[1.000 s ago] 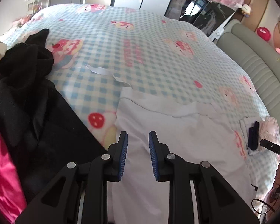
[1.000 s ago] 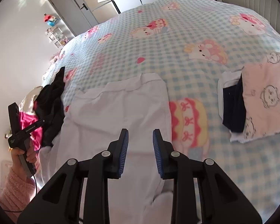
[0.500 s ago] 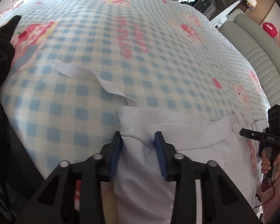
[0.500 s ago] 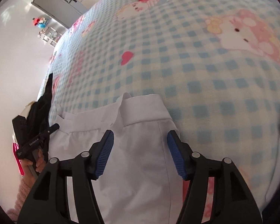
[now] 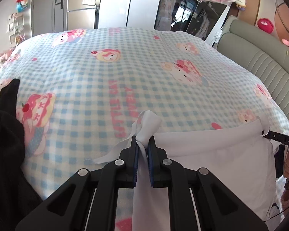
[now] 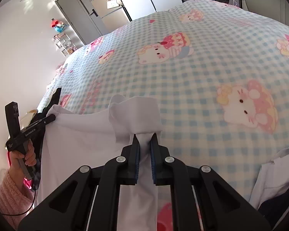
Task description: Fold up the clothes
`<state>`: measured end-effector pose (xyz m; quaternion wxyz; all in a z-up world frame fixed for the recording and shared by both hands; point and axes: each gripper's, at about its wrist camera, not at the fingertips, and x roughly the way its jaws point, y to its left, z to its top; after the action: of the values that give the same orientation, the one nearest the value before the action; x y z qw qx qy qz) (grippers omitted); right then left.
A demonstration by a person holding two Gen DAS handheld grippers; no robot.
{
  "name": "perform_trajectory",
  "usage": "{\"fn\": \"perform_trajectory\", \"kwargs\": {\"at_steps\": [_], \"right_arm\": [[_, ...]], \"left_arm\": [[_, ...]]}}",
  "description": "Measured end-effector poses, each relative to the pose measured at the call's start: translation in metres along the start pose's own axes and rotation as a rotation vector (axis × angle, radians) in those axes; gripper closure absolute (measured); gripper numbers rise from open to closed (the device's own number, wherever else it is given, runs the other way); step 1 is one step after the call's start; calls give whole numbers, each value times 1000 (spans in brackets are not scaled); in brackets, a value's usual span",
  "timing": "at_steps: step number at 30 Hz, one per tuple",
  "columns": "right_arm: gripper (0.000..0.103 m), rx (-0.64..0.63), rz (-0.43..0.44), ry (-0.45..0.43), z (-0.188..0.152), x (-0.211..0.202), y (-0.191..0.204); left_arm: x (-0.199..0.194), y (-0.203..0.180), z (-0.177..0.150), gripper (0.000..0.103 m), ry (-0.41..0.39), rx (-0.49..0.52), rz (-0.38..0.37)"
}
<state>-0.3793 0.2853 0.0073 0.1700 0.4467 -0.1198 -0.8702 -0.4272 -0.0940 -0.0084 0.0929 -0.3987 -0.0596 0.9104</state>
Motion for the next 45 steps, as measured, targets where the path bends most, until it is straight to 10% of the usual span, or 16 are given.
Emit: {"fn": "perform_trajectory", "kwargs": {"at_steps": [7,10,14,18,21,23,27,32,38,45], "right_arm": [[89,55,-136,131,-13,75,-39],[87,137,-108,86,-15,67,-51],[77,144,-126,-27,-6,35,-51],[64,110,-105,21,-5,48,-46],[64,84,-99,73,-9,64,-44],[83,67,-96,108,-12,74,-42],[95,56,-87,63,-8,66,-39],[91,84,-128,123,0,83,-44],[75,136,-129,-7,3,24,-45],[75,42,-50,6,-27,-52,8]], "left_arm": [[81,20,-23,81,173,-43,95],[69,45,-18,66,111,-153,92],[52,57,-16,48,87,-181,-73],[72,41,-27,51,176,-80,-103],[84,18,-33,80,220,10,-100],[83,4,-31,93,197,82,-43],[69,5,-14,94,109,36,11],[104,7,-20,80,278,45,91],[18,8,-4,59,54,-33,47],[-96,-40,-48,59,17,82,-67]]}}
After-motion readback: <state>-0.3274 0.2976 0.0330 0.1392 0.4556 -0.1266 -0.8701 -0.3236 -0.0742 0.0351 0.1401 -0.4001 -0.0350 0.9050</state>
